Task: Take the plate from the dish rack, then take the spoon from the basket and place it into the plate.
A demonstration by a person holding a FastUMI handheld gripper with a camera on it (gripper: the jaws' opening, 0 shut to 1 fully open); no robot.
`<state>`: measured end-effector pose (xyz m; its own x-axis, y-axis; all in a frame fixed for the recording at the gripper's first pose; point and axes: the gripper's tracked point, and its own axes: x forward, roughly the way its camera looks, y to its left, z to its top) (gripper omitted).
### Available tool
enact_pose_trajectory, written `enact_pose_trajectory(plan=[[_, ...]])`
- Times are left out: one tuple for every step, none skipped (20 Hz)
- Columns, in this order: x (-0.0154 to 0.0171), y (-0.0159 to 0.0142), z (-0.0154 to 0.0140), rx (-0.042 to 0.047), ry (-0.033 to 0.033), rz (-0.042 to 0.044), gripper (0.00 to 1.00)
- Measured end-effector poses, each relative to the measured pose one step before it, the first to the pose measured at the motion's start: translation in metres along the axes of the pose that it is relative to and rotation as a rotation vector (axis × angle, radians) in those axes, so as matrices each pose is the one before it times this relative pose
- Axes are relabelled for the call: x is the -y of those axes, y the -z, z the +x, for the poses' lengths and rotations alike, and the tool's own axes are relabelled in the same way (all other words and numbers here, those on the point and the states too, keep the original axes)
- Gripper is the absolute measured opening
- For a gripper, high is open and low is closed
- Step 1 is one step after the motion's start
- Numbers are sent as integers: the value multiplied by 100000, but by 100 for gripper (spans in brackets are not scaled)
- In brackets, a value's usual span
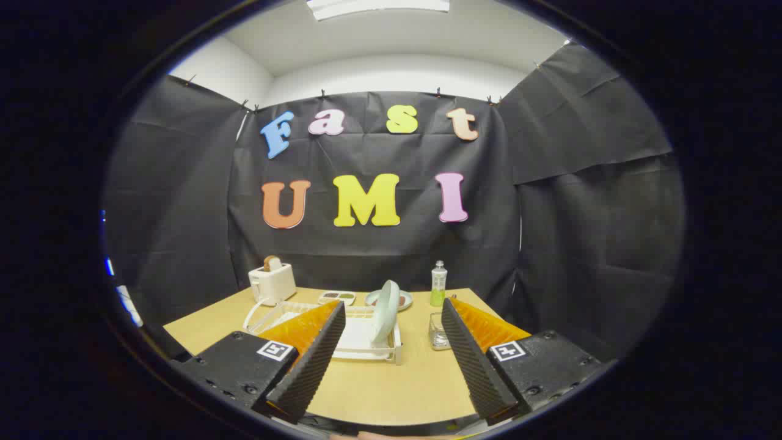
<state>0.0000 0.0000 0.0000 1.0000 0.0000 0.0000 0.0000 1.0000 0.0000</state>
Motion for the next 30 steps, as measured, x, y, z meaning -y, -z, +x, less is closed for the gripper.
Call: enact_pose_trajectory(plan=[[73,5,567,-39,-595,-453,100],[129,-228,547,485,-858,-972,100],[-18,-450,511,1726,-1458,-1039,100],[232,-423,526,992,-247,32,100],[538,348,504,-286,-205,28,100],[60,22,253,135,-783,-342,100],[258,-140,199,166,360,-319,100],[551,-131,358,476,1337,-381,100],[392,-141,228,666,1352,-1165,100],[290,-69,218,460,1983,-1406,100],[209,-20,199,419,1590,-1057,100],[-90,-2,28,-176,456,-934,100],[-234,336,75,-1323,303,-410,100],[-204,-2,-215,-446,-918,608,100],[-393,-431,-293,231,-1370,729,100],[-212,-410,-313,49,-1014,885,100],[36,-292,-352,-61,-791,1196,100],[-37,-559,-230,-299,-800,1161,100],[-169,-523,-221,-574,-1012,1009,100],[-155,-753,-119,-532,-855,649,100],[-83,-901,141,-106,-675,-238,100],[-95,-1085,248,-64,29,-1159,100],[18,-916,545,-250,403,-1795,100],[-121,-990,643,-69,313,-1790,100],[-262,-810,965,-584,211,-1639,100],[-777,-1071,1241,-211,-2843,-1495,100],[-438,-272,1507,-3849,364,-2229,100],[73,-640,995,-3557,555,-880,100],[-316,-39,2094,-4230,-55,-1481,100],[-210,-258,1468,-4409,85,-2016,100]])
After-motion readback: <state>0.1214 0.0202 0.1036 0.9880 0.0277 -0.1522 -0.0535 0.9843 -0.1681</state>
